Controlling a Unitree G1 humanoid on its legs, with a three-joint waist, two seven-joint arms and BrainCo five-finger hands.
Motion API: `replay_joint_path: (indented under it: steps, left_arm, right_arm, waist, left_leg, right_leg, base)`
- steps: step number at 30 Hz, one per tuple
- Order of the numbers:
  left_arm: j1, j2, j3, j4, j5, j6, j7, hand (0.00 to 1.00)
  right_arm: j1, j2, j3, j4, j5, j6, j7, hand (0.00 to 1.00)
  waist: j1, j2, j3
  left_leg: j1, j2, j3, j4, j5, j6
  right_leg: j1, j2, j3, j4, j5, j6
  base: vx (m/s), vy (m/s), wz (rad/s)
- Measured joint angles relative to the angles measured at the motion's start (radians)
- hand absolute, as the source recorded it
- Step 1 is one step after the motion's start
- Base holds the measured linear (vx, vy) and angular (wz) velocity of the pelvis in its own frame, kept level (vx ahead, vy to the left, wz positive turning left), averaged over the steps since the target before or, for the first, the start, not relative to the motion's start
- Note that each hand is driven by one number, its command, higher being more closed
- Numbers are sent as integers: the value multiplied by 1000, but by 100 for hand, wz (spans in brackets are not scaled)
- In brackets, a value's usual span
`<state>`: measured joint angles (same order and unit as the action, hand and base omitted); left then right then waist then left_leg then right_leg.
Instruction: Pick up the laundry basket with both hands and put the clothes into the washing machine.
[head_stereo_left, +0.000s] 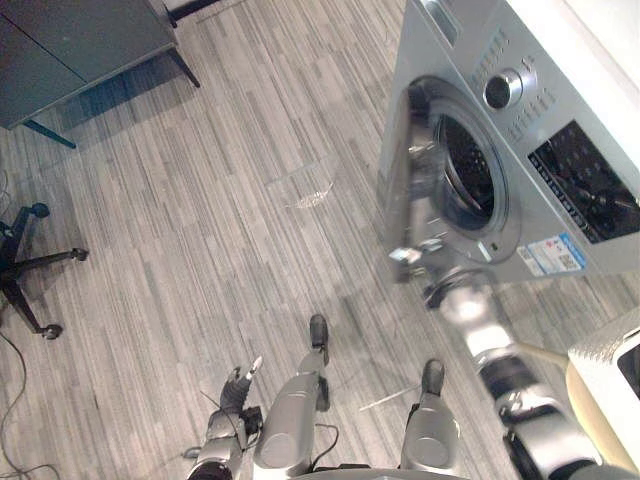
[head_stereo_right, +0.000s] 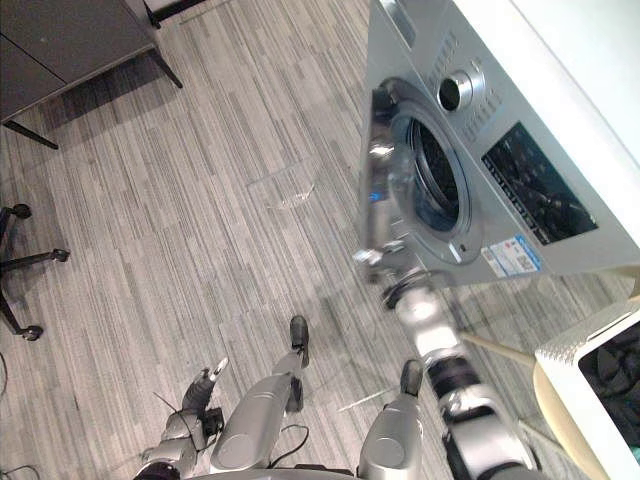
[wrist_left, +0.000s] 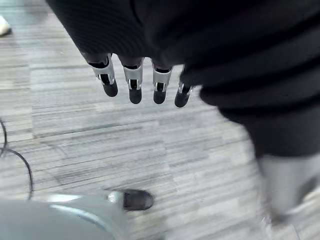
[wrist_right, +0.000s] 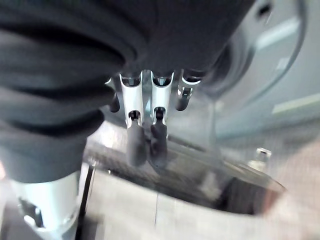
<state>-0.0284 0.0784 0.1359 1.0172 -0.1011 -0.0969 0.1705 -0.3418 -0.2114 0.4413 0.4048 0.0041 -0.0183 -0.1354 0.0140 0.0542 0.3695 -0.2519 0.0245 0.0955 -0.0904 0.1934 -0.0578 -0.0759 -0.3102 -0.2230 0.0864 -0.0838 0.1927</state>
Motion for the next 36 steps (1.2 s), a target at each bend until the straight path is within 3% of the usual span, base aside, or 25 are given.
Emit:
replay_joint_path:
  steps: [1, 3, 5, 7, 10, 16, 19, 24, 26, 28, 32, 36]
  left_arm:
    - [8, -1, 24, 5, 24, 8, 5, 0]
    - [20, 1, 34, 7, 47, 14, 6, 0]
    - [27, 10, 37, 5, 74, 15, 5, 0]
    - [25, 22, 30, 4, 81, 15, 5, 0]
    - [-14, 31, 6, 4, 114, 15, 5, 0]
    - [-193, 52, -66, 5, 113, 12, 5, 0]
    - [-291, 98, -67, 15, 74, 12, 5, 0]
    - [-550, 267, -39, 94, -83, 15, 5, 0]
    - [-616, 310, -6, 102, -178, 15, 5, 0]
    - [-676, 348, 29, 117, -345, 12, 5, 0]
    - [-750, 362, 36, 128, -589, 3, 6, 0]
    - [-810, 304, 35, 118, -768, -7, -2, 0]
  right_arm:
    - [38, 31, 104, -30, 33, -13, 71, 0]
    - [104, 88, 220, -93, 68, -29, 159, 0]
    - [175, 118, 237, -180, 110, -52, 210, 0]
    - [231, 105, 165, -248, 128, -74, 223, 0]
    - [316, 66, 0, -275, 132, -93, 217, 0]
    - [500, -10, -210, -269, 123, -90, 199, 0]
    - [535, -24, -243, -267, 122, -88, 200, 0]
    - [565, -21, -274, -264, 147, -84, 208, 0]
    - [581, -19, -280, -264, 153, -82, 213, 0]
    - [595, -9, -280, -264, 162, -80, 229, 0]
    - [586, -2, -281, -267, 186, -78, 228, 0]
    - [565, 24, -280, -285, 193, -77, 222, 0]
  waist:
    - [1, -6, -23]
    - [9, -18, -53]
    - [2, -43, -76]
    - [-3, -84, -102]
    - [-24, -120, -122]
    - [-87, -122, -123]
    - [-116, -128, -122]
    - [-178, -185, -96]
    - [-200, -198, -91]
    - [-217, -206, -88]
    - [-224, -213, -80]
    - [-229, -226, -67]
  left_leg:
    - [7, 2, -4, -3, 13, 5]
    - [22, 7, -14, -3, 17, 5]
    - [42, 12, -4, -3, 17, 5]
    - [56, 18, 37, -4, 17, 5]
    - [59, 43, 83, -5, 9, -6]
    - [44, 105, 197, -12, 3, -21]
    - [20, 135, 264, -12, 7, -27]
    - [3, 173, 384, -12, 16, -39]
    - [1, 181, 407, -12, 19, -36]
    - [-3, 189, 426, -12, 25, -40]
    - [-28, 192, 433, -6, 27, -42]
    - [-36, 203, 433, -6, 29, -46]
  right_leg:
    - [13, 2, -14, -2, 2, 25]
    - [40, 8, -26, -2, -1, 36]
    - [58, 14, -25, 0, -1, 36]
    - [52, 15, -8, -1, -1, 36]
    - [25, 34, 34, -2, 0, 35]
    - [-84, 89, 155, -2, 32, -3]
    - [-151, 117, 228, -3, 61, -16]
    - [-255, 159, 357, -23, 128, -19]
    - [-271, 169, 375, -26, 138, -21]
    - [-283, 173, 394, -39, 147, -22]
    - [-313, 180, 402, -39, 151, -24]
    - [-321, 188, 399, -40, 156, -28]
  base:
    - [129, -68, 16]
    - [180, -99, 20]
    - [148, -80, 7]
    - [42, -28, -26]
    - [-30, -26, -42]
    - [-141, -16, -66]
    - [-104, -39, -86]
    - [-39, -54, -80]
    - [10, -41, -38]
    - [51, -39, -28]
    - [60, -33, -7]
    - [34, -14, -4]
